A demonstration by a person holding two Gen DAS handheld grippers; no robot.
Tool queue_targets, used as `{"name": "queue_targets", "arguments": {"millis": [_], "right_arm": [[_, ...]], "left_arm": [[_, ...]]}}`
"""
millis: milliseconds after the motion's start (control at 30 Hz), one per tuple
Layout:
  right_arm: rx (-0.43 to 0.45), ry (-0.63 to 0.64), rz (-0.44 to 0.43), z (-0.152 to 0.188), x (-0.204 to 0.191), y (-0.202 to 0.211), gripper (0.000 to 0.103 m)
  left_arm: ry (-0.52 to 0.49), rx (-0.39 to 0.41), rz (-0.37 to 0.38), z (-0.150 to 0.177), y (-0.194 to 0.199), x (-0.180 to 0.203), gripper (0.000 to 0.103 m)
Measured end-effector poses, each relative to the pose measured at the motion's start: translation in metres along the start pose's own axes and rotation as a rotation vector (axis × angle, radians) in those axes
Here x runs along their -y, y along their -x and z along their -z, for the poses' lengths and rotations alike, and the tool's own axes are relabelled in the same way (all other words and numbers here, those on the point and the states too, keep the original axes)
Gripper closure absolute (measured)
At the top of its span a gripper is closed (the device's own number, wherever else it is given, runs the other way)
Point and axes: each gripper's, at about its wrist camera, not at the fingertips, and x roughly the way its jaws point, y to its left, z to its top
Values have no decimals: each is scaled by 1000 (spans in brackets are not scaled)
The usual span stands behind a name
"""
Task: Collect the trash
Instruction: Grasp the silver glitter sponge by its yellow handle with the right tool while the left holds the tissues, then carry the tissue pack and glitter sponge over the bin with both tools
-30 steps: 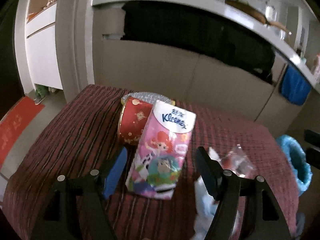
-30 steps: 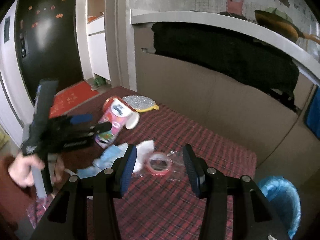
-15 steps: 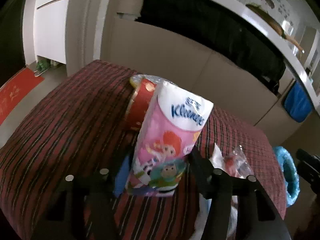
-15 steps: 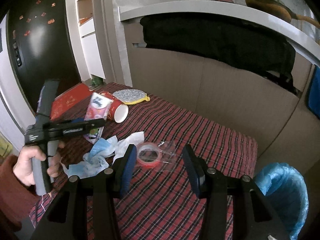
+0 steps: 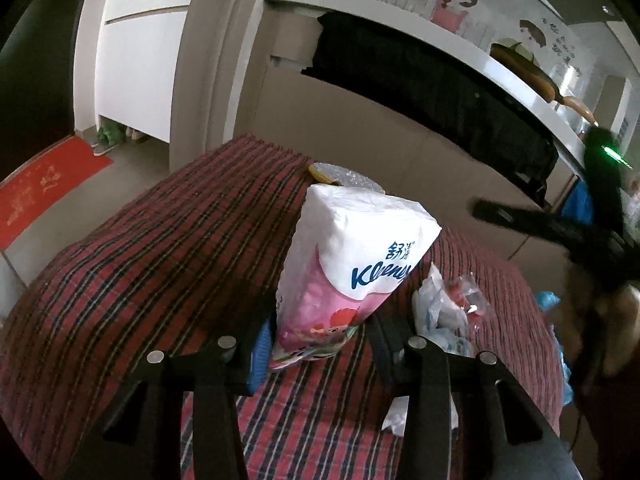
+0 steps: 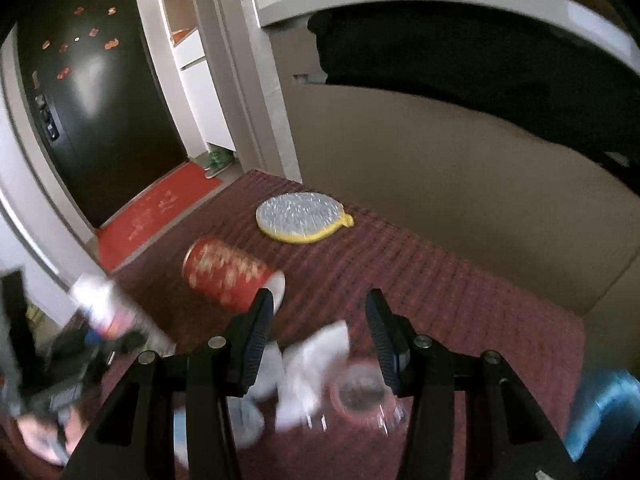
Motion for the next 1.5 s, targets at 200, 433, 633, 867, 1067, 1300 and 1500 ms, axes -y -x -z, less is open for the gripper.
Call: {"name": "queue_targets", "arguments": {"millis": [200,433,633,867,1067,1300,1500], "right_arm": [[-45,-32,1,-37,6,-77,58],[-100,-243,-70,-58,30,-145,57],[-135,-270,-34,-59,24,-175,56],[-83,-91,32,-61,-6,-153,90],[14,-52,15,-55,-8,-83,93],[128,15,70,-28,1,25,93],[182,26,118,3,26,98,93]], "left_arm": [[2,-12,18,3,0,-9,59],[6,-8,20,5,0,-12,59],[25,-12,14,5,-4,-15,59],[47,5,-21,7,3,-15,60],[43,29,-9,8,17,2,60],[-10,66,46,11,42,46,61],[-70,67,97,16,53,92,61]]}}
